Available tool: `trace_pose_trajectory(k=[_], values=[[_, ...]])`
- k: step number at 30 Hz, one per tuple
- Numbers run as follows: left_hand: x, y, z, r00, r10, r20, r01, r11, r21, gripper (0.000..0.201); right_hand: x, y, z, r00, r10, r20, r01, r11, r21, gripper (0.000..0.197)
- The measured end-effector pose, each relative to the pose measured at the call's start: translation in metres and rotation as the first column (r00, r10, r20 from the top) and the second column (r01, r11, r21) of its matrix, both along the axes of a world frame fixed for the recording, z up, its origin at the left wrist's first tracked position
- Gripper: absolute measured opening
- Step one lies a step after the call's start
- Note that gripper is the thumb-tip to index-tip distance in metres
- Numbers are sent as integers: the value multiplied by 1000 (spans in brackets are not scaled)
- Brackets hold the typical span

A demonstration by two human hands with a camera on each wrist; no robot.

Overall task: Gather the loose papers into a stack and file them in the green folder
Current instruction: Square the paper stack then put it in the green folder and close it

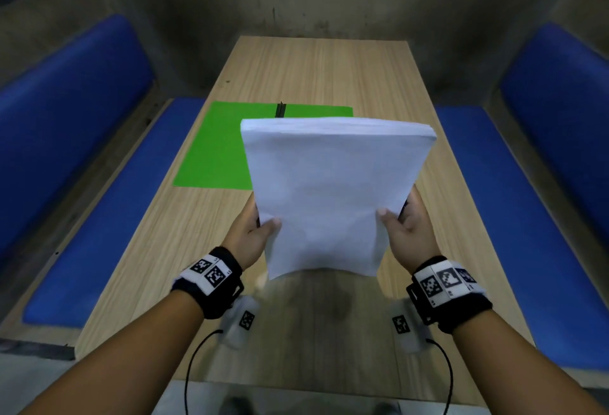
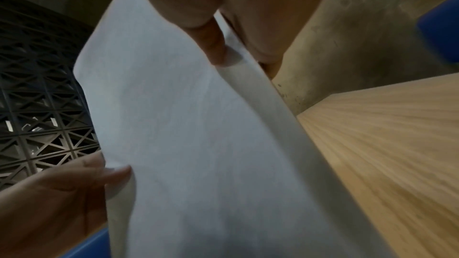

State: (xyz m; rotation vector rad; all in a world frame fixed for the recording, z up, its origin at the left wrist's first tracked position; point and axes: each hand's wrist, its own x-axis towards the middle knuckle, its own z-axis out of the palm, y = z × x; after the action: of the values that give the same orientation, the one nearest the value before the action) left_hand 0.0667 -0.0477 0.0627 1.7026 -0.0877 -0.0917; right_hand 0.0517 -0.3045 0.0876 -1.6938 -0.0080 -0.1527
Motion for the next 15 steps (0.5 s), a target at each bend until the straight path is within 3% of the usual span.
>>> trace_pose_trajectory(k=[3, 8, 12, 15], values=[[2, 8, 8, 998, -61, 24, 60, 998, 33, 59, 3, -7, 12, 999, 49, -4, -48, 998, 31, 51], [-7, 11, 7, 980, -150, -134, 123, 975, -186, 60, 6, -16, 18, 989, 133, -70, -124, 984, 126, 44], [-13, 16, -9, 946, -224, -232, 145, 938, -316, 61, -6, -19, 0, 946, 167, -276, -108, 971, 215, 29], [-15, 20, -19, 927, -254, -277, 140, 918, -371, 60, -26, -19, -18, 854, 271, -444, -150, 946, 288, 45]])
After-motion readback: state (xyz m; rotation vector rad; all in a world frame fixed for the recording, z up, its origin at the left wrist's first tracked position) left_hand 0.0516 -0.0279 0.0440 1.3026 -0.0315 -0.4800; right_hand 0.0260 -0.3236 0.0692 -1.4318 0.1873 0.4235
